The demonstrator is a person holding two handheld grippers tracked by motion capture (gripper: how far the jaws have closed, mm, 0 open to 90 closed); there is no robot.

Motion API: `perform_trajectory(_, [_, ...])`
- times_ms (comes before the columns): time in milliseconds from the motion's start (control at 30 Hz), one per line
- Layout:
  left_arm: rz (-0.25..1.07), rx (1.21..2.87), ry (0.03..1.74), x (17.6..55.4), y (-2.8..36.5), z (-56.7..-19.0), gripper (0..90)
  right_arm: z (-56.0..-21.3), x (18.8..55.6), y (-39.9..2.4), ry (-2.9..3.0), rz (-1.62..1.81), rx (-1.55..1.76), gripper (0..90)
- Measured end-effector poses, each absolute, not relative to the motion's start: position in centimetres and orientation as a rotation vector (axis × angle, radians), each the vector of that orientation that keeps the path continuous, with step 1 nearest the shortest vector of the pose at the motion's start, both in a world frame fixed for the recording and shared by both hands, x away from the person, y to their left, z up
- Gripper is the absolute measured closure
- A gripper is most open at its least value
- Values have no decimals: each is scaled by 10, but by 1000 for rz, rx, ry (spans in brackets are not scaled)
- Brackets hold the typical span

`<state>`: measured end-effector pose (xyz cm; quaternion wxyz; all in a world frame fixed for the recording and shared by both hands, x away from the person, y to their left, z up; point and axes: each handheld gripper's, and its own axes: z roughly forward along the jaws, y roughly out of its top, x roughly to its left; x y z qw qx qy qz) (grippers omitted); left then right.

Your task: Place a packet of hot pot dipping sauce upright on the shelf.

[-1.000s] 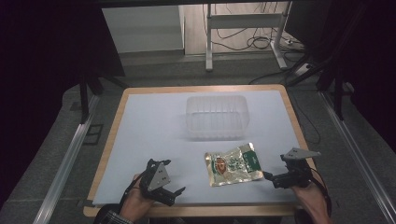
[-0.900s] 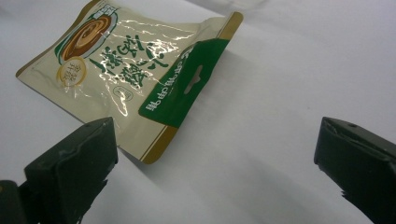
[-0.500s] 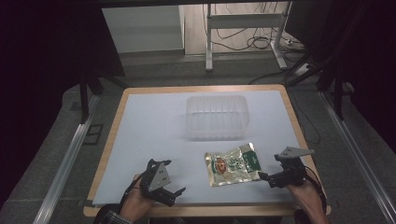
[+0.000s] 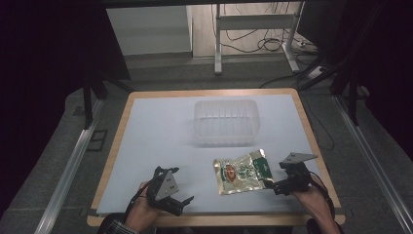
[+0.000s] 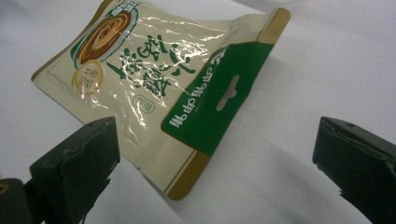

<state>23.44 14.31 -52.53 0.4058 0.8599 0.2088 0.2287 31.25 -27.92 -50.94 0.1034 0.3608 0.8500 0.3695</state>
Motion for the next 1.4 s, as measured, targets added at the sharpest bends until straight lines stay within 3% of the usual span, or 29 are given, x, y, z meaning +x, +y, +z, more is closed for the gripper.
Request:
perform_trajectory(633, [581,2181,516,234,141,-526,0,-515,323,-256,2570,1005,1073,57])
perform_trajectory(1400, [593,2197,511,234,139,-528,0,-511,339,-242,2582,1062,1067,612])
